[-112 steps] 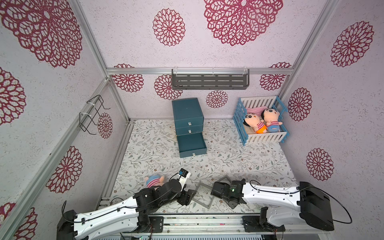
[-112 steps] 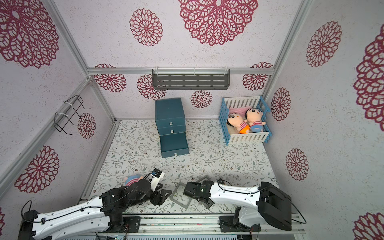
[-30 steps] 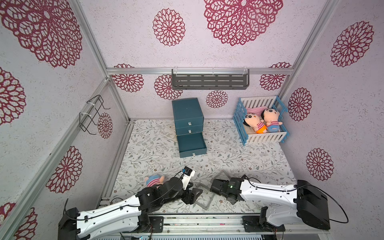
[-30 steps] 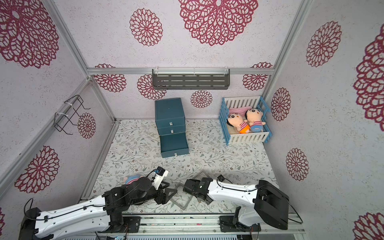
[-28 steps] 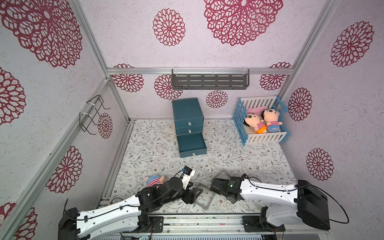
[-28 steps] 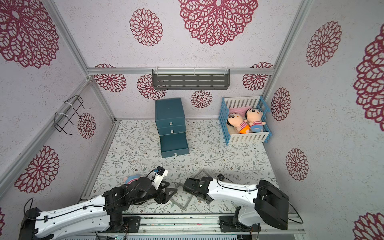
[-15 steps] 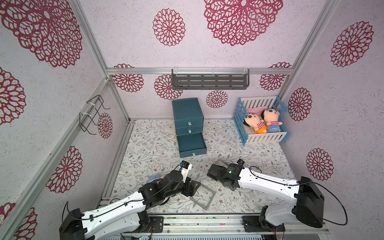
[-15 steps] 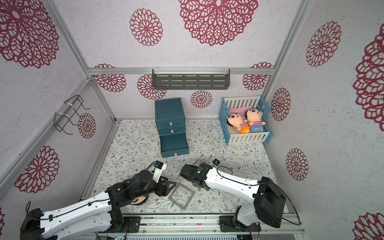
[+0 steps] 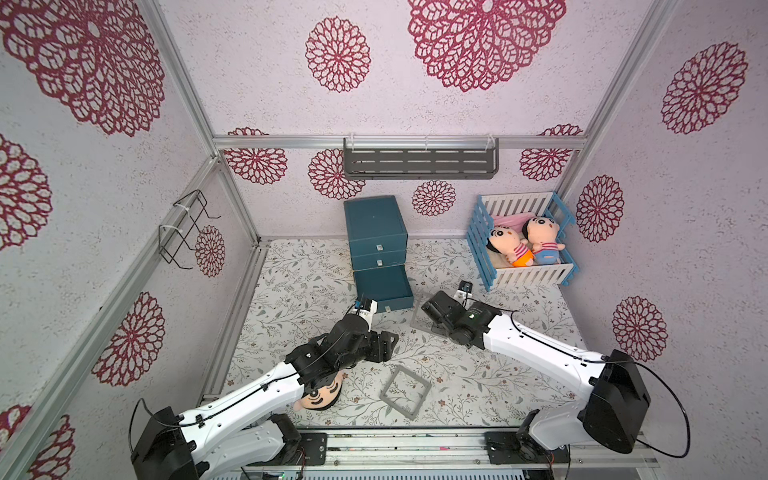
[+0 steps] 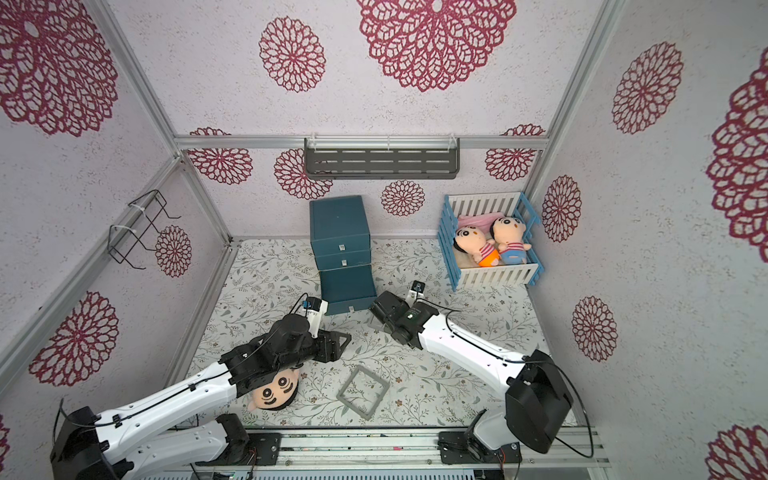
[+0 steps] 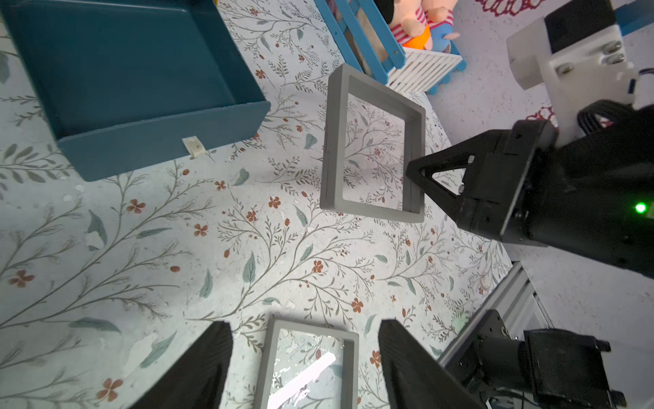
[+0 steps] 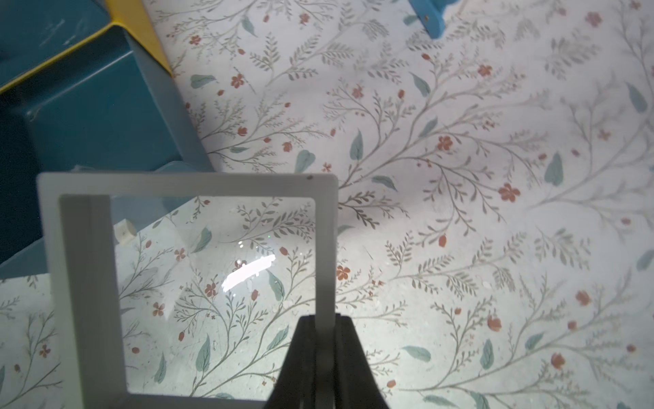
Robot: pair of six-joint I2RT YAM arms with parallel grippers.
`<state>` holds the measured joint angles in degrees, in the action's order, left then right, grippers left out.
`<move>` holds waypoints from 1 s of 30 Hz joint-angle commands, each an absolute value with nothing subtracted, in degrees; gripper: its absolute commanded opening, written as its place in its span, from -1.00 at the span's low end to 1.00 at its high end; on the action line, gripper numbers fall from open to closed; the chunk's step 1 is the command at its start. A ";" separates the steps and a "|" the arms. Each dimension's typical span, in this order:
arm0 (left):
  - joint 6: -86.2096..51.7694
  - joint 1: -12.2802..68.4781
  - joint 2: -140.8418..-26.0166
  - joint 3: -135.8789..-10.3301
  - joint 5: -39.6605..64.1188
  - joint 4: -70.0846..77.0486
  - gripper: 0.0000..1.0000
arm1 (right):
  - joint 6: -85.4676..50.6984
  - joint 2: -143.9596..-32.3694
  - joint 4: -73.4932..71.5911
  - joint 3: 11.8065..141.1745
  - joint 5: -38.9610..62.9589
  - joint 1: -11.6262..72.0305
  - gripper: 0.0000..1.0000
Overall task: Place the brooch boxes into the drawer by color
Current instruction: Pick up the brooch box from the center of the board, then place the brooch box in the drawer.
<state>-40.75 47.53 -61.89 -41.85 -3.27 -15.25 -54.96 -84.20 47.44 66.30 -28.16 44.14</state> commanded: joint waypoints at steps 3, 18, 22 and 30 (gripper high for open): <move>-41.98 44.72 -64.43 -45.53 -7.39 -19.74 0.45 | -38.73 -89.14 41.94 72.73 -24.75 41.86 -1.00; -42.68 36.85 -65.80 -47.69 -10.86 -19.15 0.46 | -27.36 -107.22 40.84 91.94 -19.08 38.41 -1.00; -43.13 35.05 -66.69 -47.90 -11.44 -18.41 0.46 | -25.58 -111.38 40.01 96.53 -18.92 38.19 -1.00; -44.00 32.71 -68.72 -49.07 -9.78 -16.94 0.47 | -24.15 -118.38 40.19 103.97 -17.34 37.88 -1.00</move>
<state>-43.81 33.45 -68.10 -47.13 -10.28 -18.68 -25.58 -117.89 41.36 101.14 -18.09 38.41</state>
